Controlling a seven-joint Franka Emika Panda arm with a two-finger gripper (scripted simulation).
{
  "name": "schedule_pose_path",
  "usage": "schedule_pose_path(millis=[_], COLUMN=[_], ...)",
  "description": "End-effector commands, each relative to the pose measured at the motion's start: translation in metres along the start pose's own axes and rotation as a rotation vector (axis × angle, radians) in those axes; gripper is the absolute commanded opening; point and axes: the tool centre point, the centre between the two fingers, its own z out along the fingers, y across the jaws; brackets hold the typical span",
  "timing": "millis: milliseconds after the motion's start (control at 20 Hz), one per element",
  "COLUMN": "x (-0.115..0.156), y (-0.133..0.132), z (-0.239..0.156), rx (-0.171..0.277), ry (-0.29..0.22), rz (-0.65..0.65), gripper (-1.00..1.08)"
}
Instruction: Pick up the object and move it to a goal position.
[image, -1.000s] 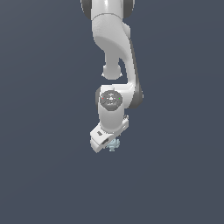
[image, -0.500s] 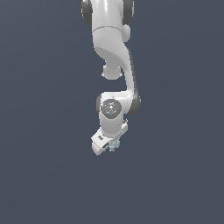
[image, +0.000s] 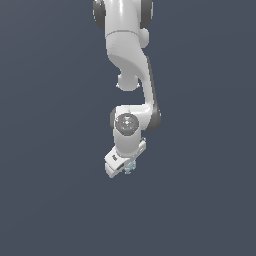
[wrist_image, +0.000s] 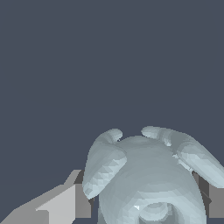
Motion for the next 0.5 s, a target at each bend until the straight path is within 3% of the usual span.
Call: schedule_pose_path(millis=[0, 450], x=[0.000, -0.010], y=[0.000, 0.024], z=[0.000, -0.007], rx=[0.000, 0.000], ry=[0.000, 0.000], rz=[0.000, 0.000], gripper=[-1.00, -1.00])
